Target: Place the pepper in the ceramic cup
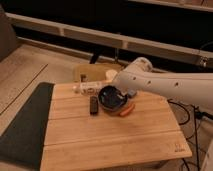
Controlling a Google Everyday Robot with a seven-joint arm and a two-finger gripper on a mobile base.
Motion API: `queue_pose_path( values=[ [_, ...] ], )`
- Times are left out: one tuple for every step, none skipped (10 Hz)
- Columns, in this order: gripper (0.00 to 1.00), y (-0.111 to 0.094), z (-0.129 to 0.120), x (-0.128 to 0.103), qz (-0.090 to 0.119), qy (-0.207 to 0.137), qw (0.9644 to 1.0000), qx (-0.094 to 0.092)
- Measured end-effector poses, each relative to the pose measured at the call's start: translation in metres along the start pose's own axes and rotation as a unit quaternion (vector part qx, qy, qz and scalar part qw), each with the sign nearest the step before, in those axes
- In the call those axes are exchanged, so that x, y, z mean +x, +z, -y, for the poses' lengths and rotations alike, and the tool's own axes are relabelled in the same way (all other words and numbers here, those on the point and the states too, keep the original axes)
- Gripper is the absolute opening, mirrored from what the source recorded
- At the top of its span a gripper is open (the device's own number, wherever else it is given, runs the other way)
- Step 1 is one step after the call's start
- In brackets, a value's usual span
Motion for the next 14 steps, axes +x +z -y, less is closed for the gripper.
queue_pose_path(
  values=[
    [0.65, 0.006, 0.003, -0.006, -0.004, 0.009, 0.9999, 0.002],
    [0.65, 0.016, 0.014, -0.019, -0.009, 0.034, 0.9994, 0.007],
    [0.65, 0.028, 0.034, -0.036, -0.018, 0.074, 0.9970, 0.012],
    [0.65, 0.033, 0.046, -0.046, -0.025, 0.097, 0.9949, 0.014],
    [0.65, 0.039, 0.066, -0.058, -0.042, 0.135, 0.9897, 0.020],
    [0.65, 0.041, 0.078, -0.061, -0.058, 0.154, 0.9860, 0.027],
    [0.65, 0.044, 0.093, -0.061, -0.077, 0.172, 0.9812, 0.039],
    [0.65, 0.047, 0.106, -0.059, -0.093, 0.187, 0.9765, 0.052],
    [0.65, 0.052, 0.123, -0.057, -0.105, 0.200, 0.9717, 0.069],
    [0.65, 0.057, 0.132, -0.055, -0.110, 0.205, 0.9693, 0.080],
    [0.65, 0.064, 0.142, -0.053, -0.115, 0.211, 0.9659, 0.096],
    [0.65, 0.069, 0.151, -0.053, -0.115, 0.217, 0.9629, 0.112],
    [0.65, 0.071, 0.157, -0.054, -0.113, 0.222, 0.9607, 0.123],
    [0.65, 0.074, 0.164, -0.055, -0.112, 0.228, 0.9580, 0.134]
  ],
)
